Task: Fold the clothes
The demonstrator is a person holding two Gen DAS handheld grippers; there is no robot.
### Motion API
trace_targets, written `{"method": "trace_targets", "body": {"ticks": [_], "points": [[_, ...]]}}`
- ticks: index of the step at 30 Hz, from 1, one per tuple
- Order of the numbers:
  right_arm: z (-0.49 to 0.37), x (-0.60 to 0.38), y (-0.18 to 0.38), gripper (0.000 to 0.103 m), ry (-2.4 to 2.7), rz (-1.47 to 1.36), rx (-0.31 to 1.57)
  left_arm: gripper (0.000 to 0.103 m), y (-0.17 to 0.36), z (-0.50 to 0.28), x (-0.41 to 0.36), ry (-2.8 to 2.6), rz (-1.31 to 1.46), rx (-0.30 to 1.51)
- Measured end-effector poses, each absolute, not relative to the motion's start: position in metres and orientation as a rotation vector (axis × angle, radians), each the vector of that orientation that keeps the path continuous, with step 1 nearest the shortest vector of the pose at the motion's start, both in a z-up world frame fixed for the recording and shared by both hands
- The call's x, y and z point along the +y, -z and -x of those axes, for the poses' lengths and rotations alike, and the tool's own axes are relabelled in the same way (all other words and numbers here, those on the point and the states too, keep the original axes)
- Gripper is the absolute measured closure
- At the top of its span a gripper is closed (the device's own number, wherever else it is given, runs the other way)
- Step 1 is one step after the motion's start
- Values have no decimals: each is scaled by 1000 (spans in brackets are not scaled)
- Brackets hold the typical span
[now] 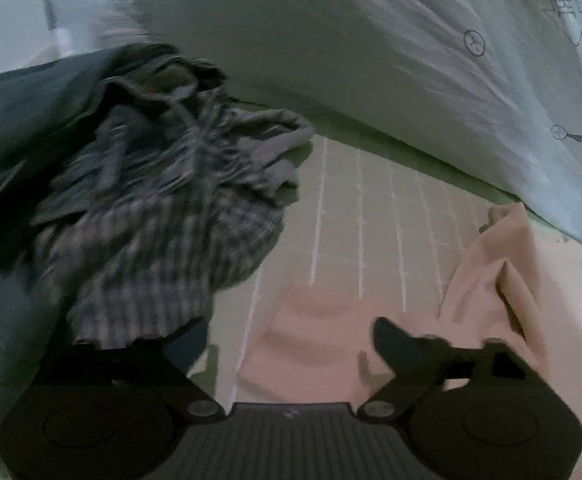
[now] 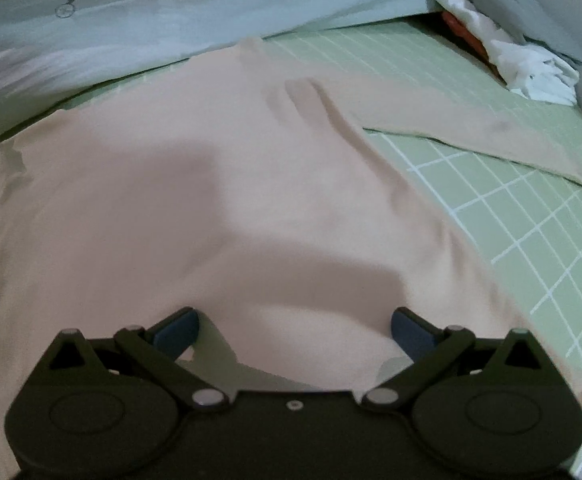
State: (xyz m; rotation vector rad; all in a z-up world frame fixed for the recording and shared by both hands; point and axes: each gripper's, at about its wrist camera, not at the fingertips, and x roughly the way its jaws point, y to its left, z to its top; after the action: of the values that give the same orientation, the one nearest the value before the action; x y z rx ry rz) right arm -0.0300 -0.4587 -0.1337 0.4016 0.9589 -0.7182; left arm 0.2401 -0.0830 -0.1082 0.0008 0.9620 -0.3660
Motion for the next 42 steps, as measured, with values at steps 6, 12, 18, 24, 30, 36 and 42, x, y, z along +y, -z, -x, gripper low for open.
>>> {"method": "trace_targets", "body": {"ticks": [6, 12, 18, 24, 30, 36, 42], "points": [[28, -459, 133, 0, 732, -413, 964, 57, 121, -262, -97, 413, -43, 986], [27, -458, 133, 0, 737, -415, 965, 103, 124, -258, -96, 412, -21, 999], [30, -460, 134, 0, 718, -402, 956, 103, 89, -239, -77, 355, 33, 893], [34, -460, 135, 0, 684, -373, 935, 103, 10, -197, -45, 335, 74, 658], [39, -458, 134, 0, 640, -348, 928, 103, -47, -150, -34, 344, 89, 520], [44, -459, 133, 0, 588, -323, 932, 95, -25, -125, -45, 313, 76, 642], [45, -458, 134, 0, 581, -316, 925, 29, 10, -122, -47, 265, 119, 760]]}}
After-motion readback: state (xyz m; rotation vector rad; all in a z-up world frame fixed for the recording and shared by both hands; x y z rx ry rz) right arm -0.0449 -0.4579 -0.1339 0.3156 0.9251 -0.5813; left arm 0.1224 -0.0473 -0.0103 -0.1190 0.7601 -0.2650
